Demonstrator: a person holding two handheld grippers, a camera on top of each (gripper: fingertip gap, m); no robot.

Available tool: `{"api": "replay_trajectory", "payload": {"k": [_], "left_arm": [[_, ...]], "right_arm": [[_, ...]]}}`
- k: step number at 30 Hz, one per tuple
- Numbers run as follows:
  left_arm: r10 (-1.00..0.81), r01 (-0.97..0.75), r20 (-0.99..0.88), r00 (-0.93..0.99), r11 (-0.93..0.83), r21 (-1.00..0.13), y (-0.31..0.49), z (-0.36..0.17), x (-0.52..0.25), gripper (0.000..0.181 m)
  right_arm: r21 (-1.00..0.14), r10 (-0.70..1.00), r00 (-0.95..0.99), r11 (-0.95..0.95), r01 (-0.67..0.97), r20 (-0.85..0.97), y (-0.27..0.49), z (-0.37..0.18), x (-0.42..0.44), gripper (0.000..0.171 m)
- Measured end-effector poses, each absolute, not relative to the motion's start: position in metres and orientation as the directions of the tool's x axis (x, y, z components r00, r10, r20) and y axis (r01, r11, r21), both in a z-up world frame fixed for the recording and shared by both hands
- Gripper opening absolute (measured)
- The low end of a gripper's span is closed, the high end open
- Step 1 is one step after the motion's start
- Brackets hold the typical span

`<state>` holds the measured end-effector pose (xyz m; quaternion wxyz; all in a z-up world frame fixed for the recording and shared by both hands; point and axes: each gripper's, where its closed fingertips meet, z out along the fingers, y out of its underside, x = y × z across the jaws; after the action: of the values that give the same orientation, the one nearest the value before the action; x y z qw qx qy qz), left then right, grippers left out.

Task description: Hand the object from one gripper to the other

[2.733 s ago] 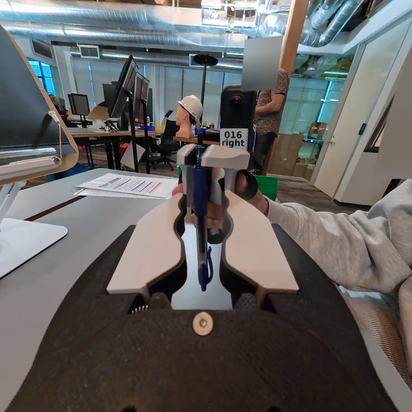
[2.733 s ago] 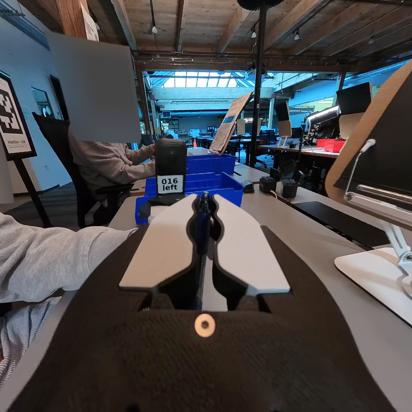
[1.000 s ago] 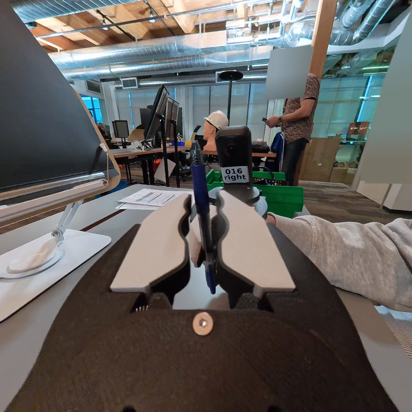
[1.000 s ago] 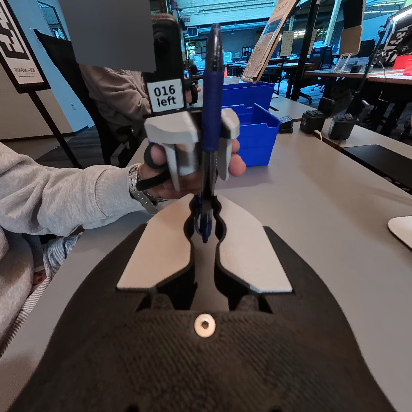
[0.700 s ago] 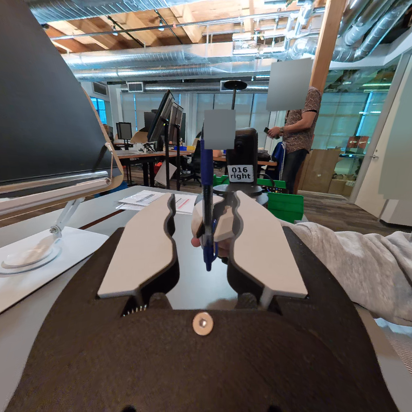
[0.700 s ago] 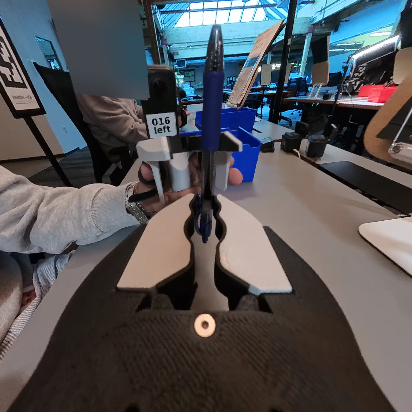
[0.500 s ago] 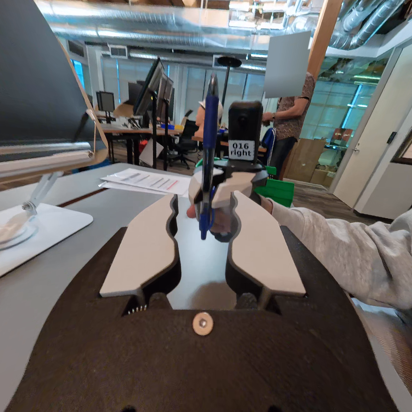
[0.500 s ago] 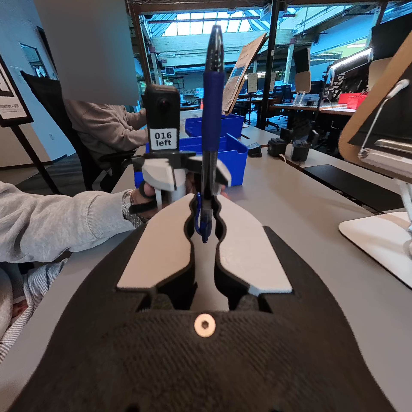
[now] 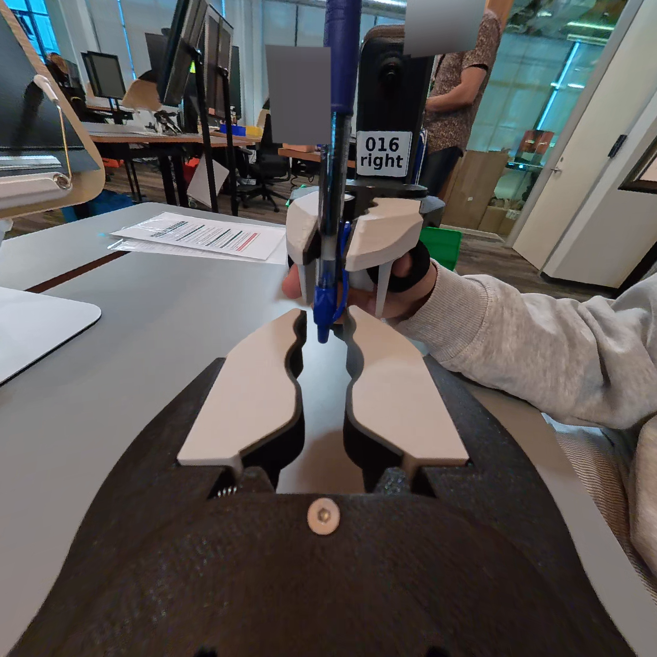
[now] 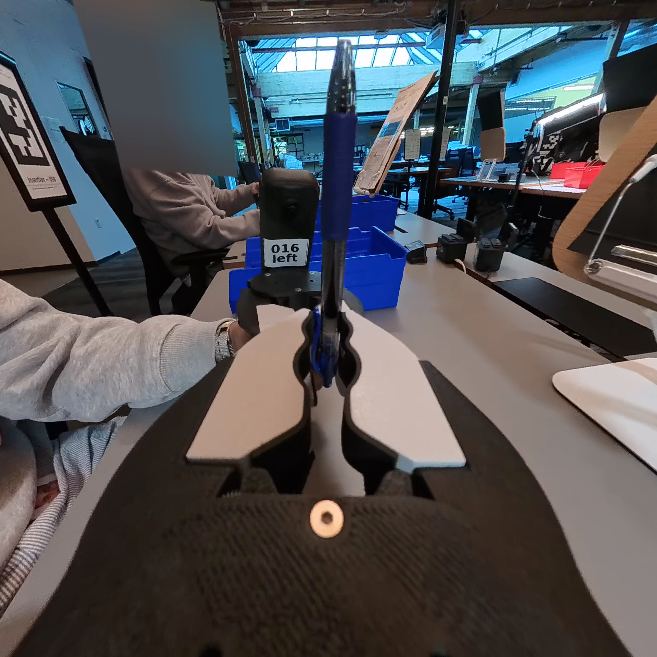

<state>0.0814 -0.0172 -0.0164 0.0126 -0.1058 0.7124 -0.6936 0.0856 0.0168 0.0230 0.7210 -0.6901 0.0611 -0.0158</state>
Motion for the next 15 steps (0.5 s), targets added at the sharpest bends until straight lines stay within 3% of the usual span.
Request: {"api": "replay_trajectory", "payload": {"k": [8,15], "left_arm": [[-0.150,-0.109,0.100,-0.984,0.049,-0.993,-0.0195,-0.0185,0.0765,0.014],[-0.172,-0.106,0.101,-0.980,0.016,-0.994,-0.0145,-0.0117,0.0801,0.013]], "right_arm": [[-0.996,-0.096,0.992,0.048,-0.075,-0.079,0.0219,0.0221,0.0836,0.014],[-0.998,-0.125,0.990,0.029,-0.056,-0.060,0.0251,0.0180,0.0869,0.032]]}}
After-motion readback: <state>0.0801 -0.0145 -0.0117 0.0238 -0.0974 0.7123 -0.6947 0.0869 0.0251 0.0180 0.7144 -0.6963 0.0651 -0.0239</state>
